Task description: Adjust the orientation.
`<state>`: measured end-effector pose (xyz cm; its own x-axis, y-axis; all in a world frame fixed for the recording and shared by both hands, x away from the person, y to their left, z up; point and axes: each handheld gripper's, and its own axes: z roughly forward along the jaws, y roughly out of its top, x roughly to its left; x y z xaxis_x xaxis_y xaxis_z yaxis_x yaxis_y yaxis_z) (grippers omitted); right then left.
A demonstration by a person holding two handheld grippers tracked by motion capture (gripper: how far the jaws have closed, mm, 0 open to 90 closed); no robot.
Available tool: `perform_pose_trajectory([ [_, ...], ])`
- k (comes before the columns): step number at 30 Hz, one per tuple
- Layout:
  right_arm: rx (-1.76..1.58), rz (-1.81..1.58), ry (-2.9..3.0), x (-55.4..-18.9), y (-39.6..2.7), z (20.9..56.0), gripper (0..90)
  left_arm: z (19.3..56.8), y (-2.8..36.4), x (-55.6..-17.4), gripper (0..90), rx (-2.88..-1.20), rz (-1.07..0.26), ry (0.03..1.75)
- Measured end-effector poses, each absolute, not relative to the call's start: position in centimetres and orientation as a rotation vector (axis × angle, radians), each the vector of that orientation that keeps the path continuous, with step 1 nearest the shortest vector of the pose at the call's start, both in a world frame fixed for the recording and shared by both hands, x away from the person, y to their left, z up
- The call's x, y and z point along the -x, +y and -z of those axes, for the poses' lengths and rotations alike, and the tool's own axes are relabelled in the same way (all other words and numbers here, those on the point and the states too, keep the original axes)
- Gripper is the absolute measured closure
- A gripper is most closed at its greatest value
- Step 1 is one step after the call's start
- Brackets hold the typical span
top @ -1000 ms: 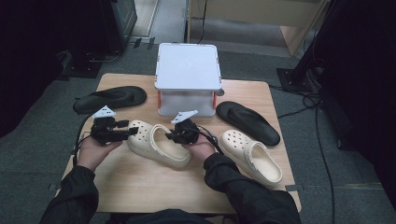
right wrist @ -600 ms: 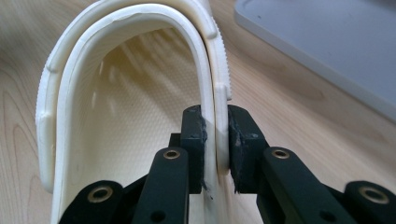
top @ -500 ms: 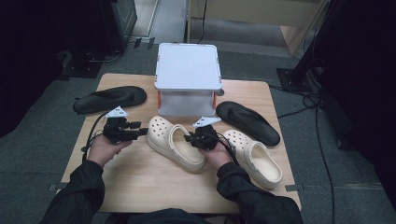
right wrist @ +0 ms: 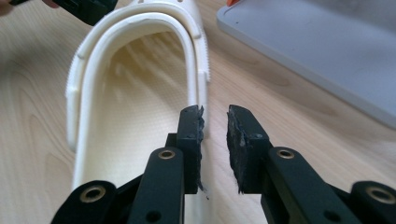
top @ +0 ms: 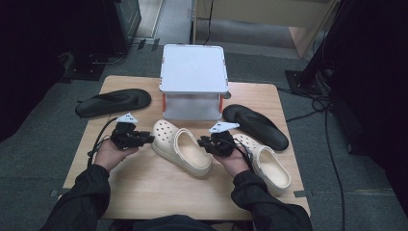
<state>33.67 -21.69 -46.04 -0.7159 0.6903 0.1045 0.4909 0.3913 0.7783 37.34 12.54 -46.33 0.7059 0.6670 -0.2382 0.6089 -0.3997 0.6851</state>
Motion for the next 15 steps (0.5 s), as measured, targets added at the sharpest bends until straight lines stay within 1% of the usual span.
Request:
perform_pose_trajectory([
  [6,-1.011,-1.155,2.421,-34.0,-22.1,47.8,76.9,46.9,12.0,-37.6,67.6,-2.141,-0.085,0.952],
  [7,-1.02,-1.15,2.423,-34.0,-22.0,48.2,79.1,46.9,12.0,-37.7,68.2,-2.137,-0.09,0.948],
  [13,-1.068,-1.165,2.423,-33.7,-21.8,48.1,79.7,47.1,12.0,-37.9,68.2,-2.133,-0.11,0.939],
  [15,-1.072,-1.16,2.421,-33.4,-21.7,48.1,82.7,47.1,12.0,-38.0,68.5,-2.127,-0.106,0.939],
])
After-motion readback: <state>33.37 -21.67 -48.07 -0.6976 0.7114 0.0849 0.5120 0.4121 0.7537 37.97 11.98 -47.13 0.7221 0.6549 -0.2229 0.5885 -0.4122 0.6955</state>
